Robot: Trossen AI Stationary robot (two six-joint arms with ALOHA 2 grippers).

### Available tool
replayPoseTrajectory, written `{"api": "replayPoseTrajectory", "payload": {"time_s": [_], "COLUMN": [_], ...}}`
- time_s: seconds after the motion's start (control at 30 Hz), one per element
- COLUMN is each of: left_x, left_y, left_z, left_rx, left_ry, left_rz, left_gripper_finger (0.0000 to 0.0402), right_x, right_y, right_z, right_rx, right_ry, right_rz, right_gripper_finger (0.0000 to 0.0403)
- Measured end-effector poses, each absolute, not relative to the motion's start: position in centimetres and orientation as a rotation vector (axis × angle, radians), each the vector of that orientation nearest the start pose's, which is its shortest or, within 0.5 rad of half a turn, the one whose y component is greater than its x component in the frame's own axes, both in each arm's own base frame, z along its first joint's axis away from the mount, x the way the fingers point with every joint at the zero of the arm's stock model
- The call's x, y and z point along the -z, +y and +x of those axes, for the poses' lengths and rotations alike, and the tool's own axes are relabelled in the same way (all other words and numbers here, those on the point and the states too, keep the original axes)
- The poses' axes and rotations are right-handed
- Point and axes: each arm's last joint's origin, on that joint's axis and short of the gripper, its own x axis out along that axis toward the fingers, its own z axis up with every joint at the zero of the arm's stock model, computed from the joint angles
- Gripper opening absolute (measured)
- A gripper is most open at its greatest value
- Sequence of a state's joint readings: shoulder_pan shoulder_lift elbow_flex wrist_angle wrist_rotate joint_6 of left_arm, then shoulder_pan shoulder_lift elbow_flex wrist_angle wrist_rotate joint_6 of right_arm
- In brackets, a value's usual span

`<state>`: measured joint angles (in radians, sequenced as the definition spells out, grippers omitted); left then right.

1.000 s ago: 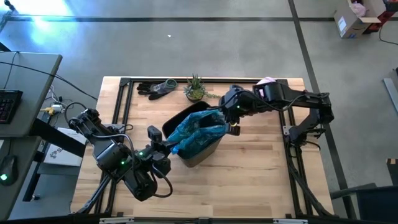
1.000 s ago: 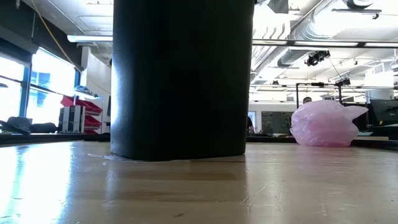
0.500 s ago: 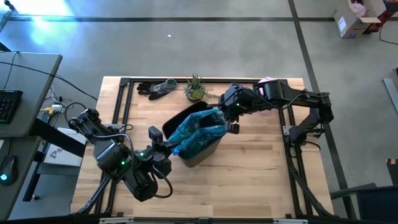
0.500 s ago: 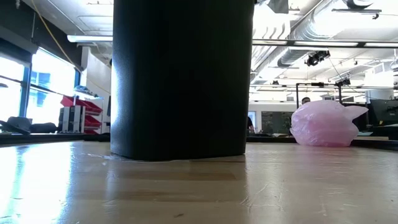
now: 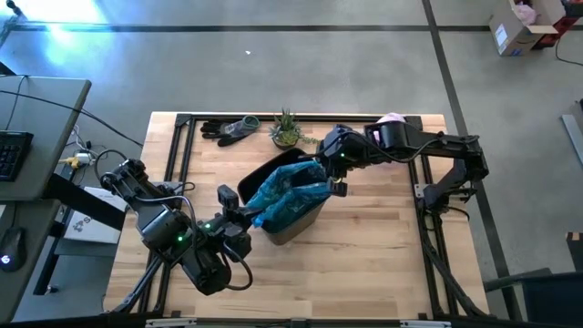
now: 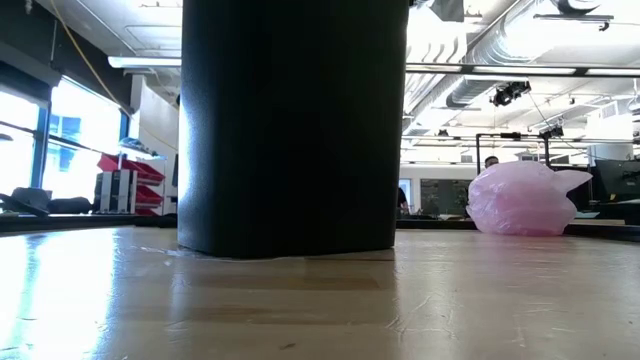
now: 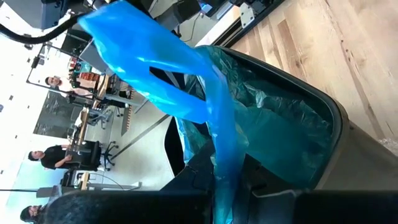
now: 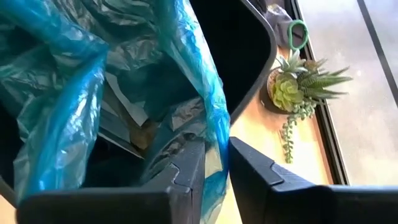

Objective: Place trash/remove bag and relplace
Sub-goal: Remove the blue trash bag from the trash bin

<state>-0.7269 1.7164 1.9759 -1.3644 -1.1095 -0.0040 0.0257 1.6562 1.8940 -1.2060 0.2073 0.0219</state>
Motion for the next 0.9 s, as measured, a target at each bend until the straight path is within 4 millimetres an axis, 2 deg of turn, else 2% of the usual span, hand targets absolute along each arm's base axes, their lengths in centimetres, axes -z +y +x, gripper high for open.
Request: {"api": "replayPoseTrajectory", "payload": {"time_s": [0.2, 0.33, 0.5, 0.63, 0.73, 0.9], "left_x": [-41.3, -41.3, -41.3, -41.3, -41.3, -41.3], "left_y": [-19.1, -19.1, -19.0, -19.0, -19.0, -19.0], "left_z": [25.3, 25.3, 25.3, 25.2, 25.2, 25.2], "left_rx": [-0.343, -0.341, -0.341, -0.34, -0.34, -0.345], "left_ry": [0.673, 0.675, 0.68, 0.688, 0.688, 0.686], "left_rz": [0.878, 0.876, 0.878, 0.885, 0.884, 0.885], "left_gripper_finger": [0.0, 0.0, 0.0, 0.0, 0.0, 0.0], "right_x": [-40.2, -40.4, -42.5, -45.0, -46.5, -47.3], "right_y": [0.1, 0.2, 1.4, 2.3, 2.8, 4.4], "right_z": [32.3, 32.1, 31.3, 29.8, 28.6, 28.5], "right_rx": [0.196, 0.183, 0.126, -0.002, -0.166, -0.4], "right_ry": [0.955, 0.942, 0.791, 0.629, 0.554, 0.501], "right_rz": [-0.119, -0.13, -0.121, -0.03, 0.094, 0.219], "right_gripper_finger": [0.0049, 0.0009, 0.0001, 0.0, 0.0, 0.0]}}
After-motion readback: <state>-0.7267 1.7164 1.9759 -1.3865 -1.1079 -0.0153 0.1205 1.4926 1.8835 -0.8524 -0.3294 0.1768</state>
